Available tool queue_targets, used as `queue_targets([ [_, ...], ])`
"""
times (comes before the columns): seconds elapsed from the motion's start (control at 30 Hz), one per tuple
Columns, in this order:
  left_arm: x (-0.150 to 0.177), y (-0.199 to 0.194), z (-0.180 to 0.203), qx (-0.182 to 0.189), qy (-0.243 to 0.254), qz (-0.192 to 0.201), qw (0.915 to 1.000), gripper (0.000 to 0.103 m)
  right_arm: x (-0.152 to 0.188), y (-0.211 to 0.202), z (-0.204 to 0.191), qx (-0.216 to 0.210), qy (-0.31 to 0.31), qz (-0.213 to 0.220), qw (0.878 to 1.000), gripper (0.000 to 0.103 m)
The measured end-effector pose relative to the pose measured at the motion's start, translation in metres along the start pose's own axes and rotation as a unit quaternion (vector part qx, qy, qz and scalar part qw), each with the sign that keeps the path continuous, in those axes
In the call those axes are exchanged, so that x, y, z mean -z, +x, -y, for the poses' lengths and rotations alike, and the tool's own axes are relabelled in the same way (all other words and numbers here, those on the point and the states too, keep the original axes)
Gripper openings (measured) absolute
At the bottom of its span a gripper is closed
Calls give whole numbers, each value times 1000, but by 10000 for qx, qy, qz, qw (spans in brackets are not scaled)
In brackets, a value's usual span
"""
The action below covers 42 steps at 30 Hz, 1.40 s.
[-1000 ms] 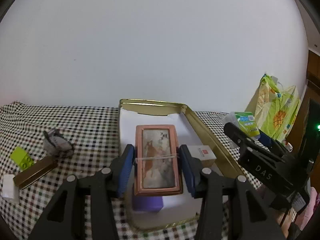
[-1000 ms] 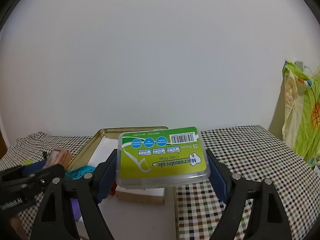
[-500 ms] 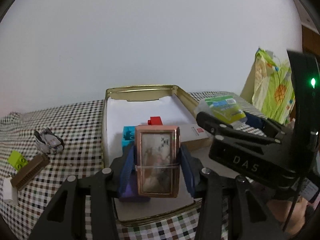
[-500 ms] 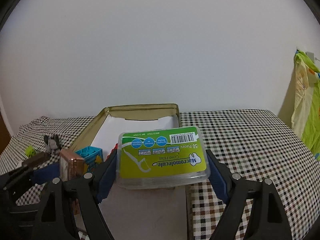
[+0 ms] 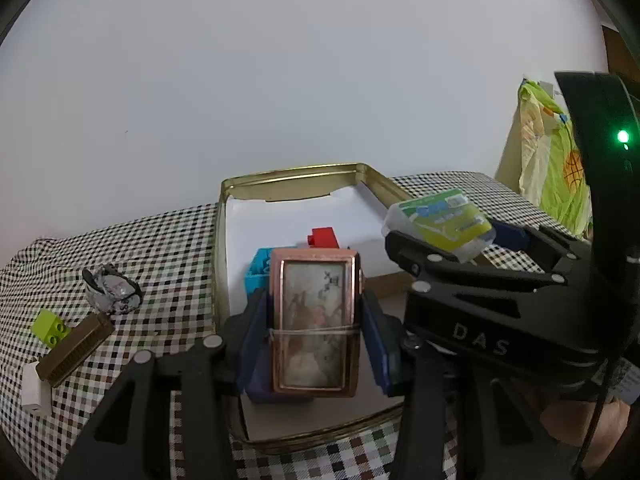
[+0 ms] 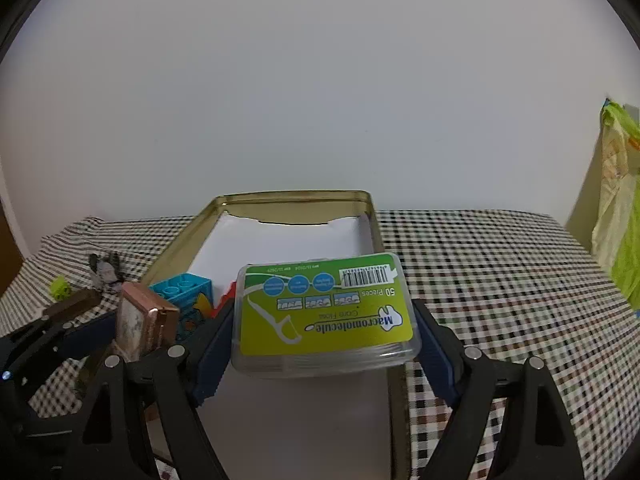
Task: Organize rigid objects
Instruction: 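Lower the floss case into the tray with the right tool while the left lowers the copper frame there, then open both tools and withdraw them from the tray toward the remaining items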
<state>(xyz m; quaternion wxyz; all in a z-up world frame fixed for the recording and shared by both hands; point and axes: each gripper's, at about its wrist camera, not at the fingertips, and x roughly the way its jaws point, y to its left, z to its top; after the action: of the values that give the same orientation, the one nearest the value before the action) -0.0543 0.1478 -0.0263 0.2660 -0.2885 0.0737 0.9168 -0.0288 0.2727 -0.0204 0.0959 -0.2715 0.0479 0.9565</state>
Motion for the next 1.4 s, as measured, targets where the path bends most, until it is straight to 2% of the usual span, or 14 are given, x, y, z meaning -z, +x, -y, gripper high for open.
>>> queue_targets([
  [0.23,3,-4,1,-406,32,14,9992,47,2,6,-1,-388,172,-280,9987,84],
  [0.3,2,-4,-2,-586,-15,33,9983,57,2,3,-2,-410,156,-230,9988,84],
  [0.37,2,-2,-7,-719,-150,-9,9973,73,2,2,-4,-335,110,-201,9992,84],
  [0.43,2,-3,-13,-822,-325,-1,9961,83,1,1,-4,-343,113,-164,9992,84],
  [0.47,2,-4,-15,-871,-375,43,9955,93,1,-1,-4,-374,150,-111,9991,84],
  [0.53,2,-13,-17,-989,-433,302,9937,103,-1,-5,0,-393,243,78,9989,84],
  [0.63,1,-28,-15,-1223,-347,757,9890,103,-4,-20,7,-326,383,488,9975,92],
  [0.67,1,-28,-14,-1292,-302,802,9879,103,-4,-26,10,-284,461,671,9963,93],
  [0.77,0,-25,-16,-1403,-274,771,9867,103,-5,-33,15,-257,575,880,9941,93],
  [0.87,1,-26,-22,-1390,-389,751,9867,103,-7,-33,15,-182,583,856,9945,93],
  [1.0,2,-29,-25,-1644,-354,832,9822,103,-8,-30,14,-100,559,895,9944,93],
  [1.13,4,-32,-32,-1681,-458,836,9811,103,-5,-44,13,81,562,1313,9897,93],
  [1.23,5,-31,-33,-1870,-358,914,9774,103,2,-53,11,345,569,1696,9833,94],
  [1.4,8,-37,-41,-1921,-394,988,9756,103,2,-55,6,356,490,1740,9829,94],
])
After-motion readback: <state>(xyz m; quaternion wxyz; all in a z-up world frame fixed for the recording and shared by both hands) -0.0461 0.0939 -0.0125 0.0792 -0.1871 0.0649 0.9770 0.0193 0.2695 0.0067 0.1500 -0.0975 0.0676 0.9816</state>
